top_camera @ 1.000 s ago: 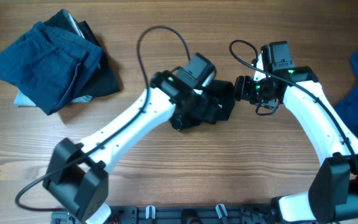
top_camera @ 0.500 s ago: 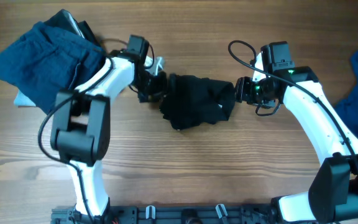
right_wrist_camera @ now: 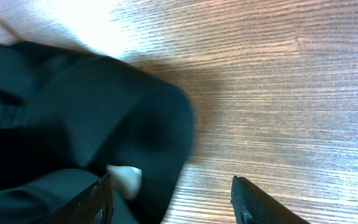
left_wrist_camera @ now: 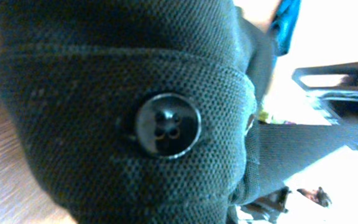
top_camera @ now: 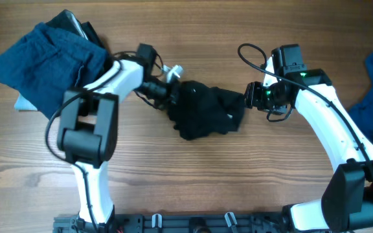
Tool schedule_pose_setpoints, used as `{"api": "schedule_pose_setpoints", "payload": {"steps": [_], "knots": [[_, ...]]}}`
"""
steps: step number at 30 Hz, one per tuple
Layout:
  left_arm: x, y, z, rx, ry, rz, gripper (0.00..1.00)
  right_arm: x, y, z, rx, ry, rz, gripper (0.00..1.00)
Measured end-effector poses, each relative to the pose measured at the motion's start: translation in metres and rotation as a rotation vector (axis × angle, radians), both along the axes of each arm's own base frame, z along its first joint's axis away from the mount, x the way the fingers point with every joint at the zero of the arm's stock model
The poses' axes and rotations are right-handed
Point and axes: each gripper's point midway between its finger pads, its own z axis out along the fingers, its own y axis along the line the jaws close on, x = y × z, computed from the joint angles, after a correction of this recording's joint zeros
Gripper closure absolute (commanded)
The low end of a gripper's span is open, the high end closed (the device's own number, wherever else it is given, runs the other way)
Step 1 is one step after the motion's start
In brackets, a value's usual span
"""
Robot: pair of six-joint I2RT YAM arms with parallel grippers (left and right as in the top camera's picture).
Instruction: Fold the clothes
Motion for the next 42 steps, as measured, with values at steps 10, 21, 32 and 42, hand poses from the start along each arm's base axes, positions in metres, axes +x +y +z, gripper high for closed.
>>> {"api": "schedule_pose_setpoints", "payload": {"steps": [10,21,32,42], "knots": [[0.062,0.221,0.225,0.145,-0.671,0.508,0.96,-0.003,0.000,-0.001,-0.002,0.011,0.003,0.38],[0.089,0.425,0.091,0.530,-0.489,0.831,0.01,-0.016,-0.002,-0.004,-0.008,0.068,-0.002,0.40],[0.061,0.478,0.150,0.630,-0.452,1.106,0.00,-0.013,-0.002,-0.003,-0.007,0.058,-0.005,0.40],[0.003,0.331,0.319,0.598,-0.850,0.864,0.06,0.001,0.016,0.021,0.100,-0.054,0.034,0.44]]}}
